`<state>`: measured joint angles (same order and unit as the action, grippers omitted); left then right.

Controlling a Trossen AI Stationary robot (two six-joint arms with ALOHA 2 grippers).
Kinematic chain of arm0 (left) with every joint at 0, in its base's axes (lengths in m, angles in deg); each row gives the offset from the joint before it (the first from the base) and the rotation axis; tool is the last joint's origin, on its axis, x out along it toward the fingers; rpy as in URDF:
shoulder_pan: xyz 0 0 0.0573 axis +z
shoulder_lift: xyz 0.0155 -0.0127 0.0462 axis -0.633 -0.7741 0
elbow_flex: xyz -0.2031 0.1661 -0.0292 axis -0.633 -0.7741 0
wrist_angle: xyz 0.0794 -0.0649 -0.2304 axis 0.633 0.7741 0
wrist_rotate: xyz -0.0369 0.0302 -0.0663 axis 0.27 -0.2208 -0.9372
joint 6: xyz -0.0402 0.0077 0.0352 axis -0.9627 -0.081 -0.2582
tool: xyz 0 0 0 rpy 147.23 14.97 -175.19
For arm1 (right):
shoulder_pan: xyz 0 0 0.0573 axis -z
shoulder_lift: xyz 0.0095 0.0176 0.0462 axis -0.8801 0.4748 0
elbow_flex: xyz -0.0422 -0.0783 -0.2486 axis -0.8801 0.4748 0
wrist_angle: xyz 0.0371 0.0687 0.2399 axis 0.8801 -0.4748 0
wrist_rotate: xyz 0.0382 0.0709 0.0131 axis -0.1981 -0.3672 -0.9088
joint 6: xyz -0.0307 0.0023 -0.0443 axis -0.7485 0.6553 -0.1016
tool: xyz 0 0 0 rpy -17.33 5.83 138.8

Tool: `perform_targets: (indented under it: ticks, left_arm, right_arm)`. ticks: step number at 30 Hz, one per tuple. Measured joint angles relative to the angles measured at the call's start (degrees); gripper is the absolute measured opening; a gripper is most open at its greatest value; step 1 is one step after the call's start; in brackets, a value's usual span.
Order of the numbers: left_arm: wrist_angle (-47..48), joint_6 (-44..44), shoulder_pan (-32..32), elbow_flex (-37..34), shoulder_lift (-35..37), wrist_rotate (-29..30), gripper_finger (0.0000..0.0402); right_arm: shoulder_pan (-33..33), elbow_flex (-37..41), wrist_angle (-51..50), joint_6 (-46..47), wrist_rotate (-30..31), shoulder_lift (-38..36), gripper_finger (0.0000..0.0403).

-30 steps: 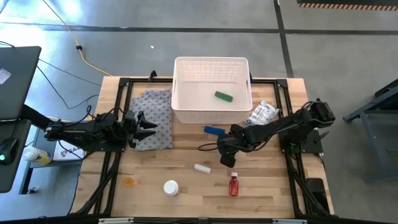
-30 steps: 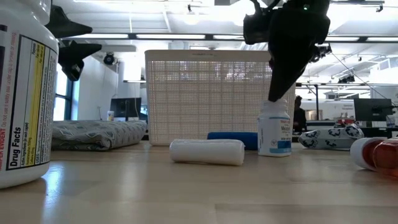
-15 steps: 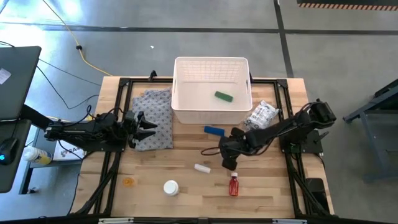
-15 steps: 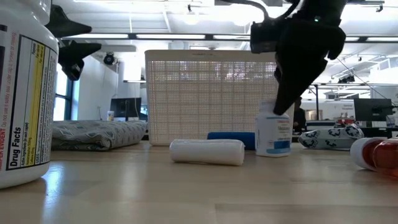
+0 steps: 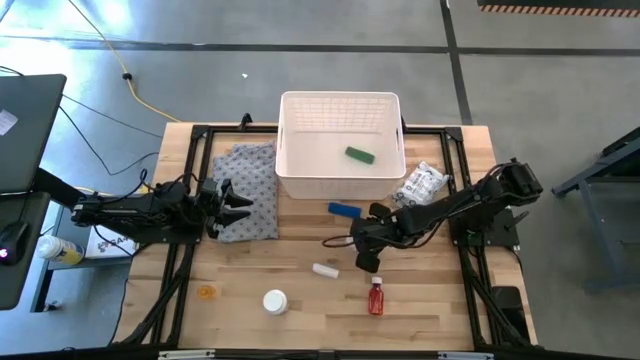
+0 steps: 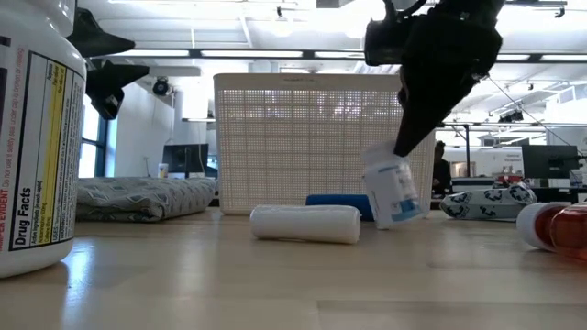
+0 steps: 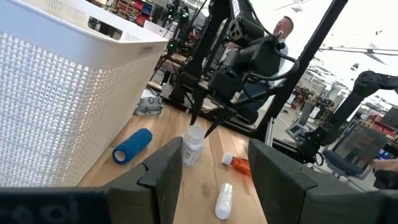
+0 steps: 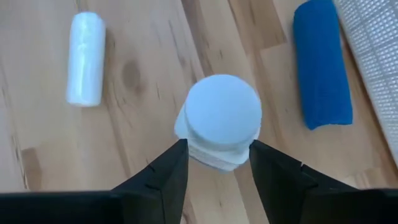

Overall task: Pick & place medical supplies in basket/bin
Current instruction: Put the small white pill bottle into the white bin

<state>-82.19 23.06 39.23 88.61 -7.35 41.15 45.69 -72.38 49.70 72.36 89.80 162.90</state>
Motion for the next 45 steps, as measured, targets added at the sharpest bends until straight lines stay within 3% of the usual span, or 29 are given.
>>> perform_targets:
  ticks: [24, 45]
  left_arm:
    - [-0.02, -0.1, 0.0, 0.0, 0.0, -0.02, 0.0216]
    - [0.35, -0.13, 0.0, 0.0, 0.02, 0.0, 0.0216]
  right_arm:
    - [0.22, 0.24, 6.4, -1.2, 3.59, 0.82, 0.0219]
    - [0.18, 0.33, 2.97, 0.03, 1.69, 1.36, 0.0215]
